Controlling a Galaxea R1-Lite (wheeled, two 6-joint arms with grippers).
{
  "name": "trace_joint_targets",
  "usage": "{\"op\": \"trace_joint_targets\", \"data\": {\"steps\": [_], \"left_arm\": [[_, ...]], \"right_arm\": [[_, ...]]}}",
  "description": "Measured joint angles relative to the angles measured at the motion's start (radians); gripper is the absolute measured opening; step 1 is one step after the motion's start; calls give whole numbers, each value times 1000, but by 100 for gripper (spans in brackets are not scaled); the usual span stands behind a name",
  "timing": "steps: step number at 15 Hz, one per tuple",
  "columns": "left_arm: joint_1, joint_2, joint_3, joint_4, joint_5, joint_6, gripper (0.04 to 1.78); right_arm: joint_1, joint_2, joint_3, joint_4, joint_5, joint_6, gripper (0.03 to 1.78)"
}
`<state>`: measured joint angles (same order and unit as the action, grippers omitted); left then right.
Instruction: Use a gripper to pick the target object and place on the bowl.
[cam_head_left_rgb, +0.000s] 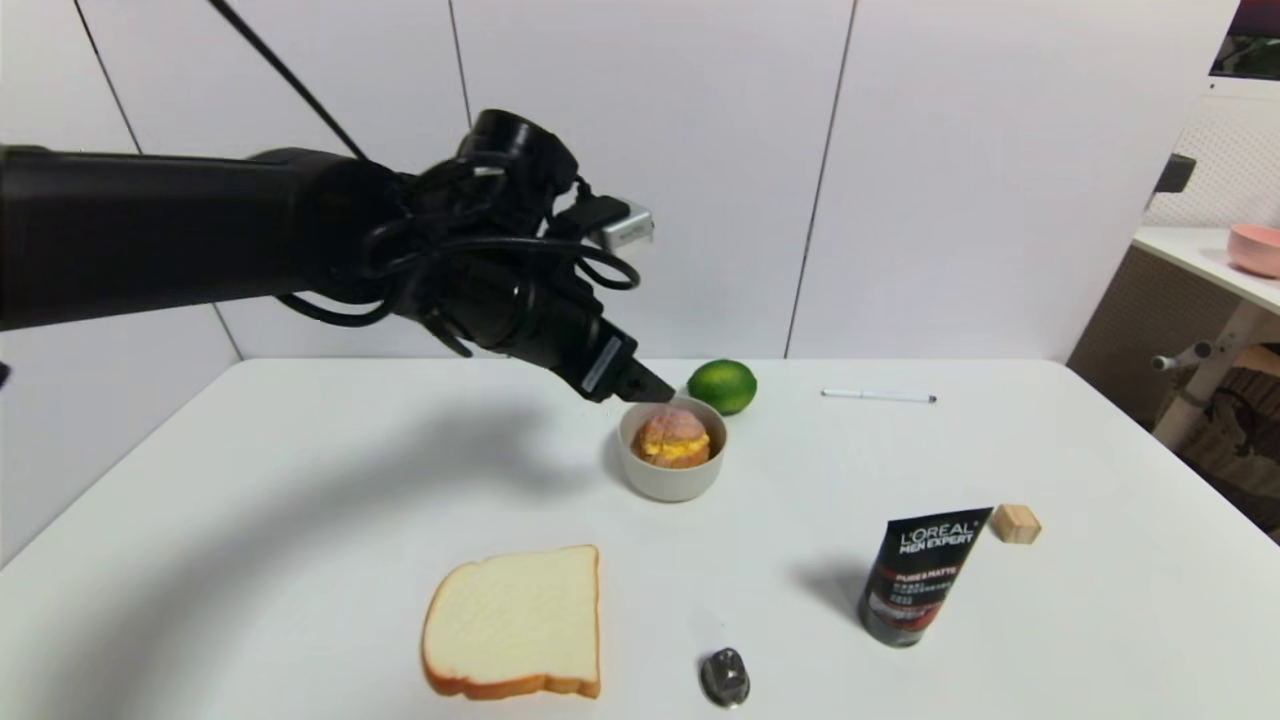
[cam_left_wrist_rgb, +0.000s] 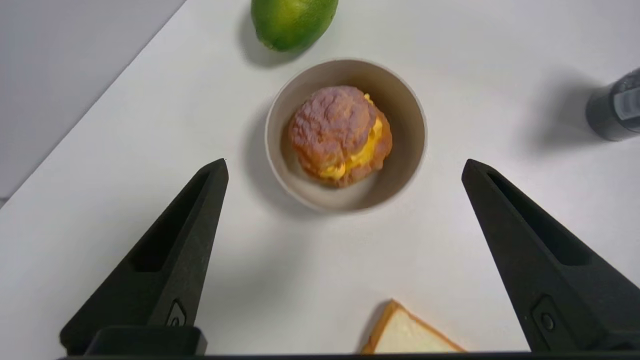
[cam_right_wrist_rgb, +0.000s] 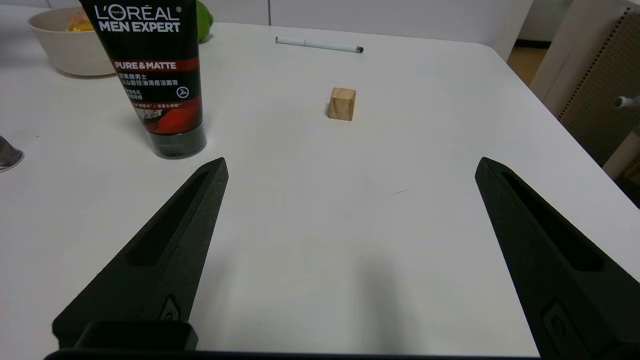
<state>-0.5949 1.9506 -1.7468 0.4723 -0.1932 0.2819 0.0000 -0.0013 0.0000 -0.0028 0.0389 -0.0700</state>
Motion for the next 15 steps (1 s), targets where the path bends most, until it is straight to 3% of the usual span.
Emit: {"op": "trace_joint_targets", "data": {"steps": [8,12,15], "left_arm": [[157,-570,648,-28,4,-41,169],[315,-827,949,-141,4,-53,169],[419,-956,1067,-179,4,-52,170]], "right_arm": [[0,0,0,0,0,0,171],[0,0,0,0,0,0,171],[0,0,0,0,0,0,171]]}}
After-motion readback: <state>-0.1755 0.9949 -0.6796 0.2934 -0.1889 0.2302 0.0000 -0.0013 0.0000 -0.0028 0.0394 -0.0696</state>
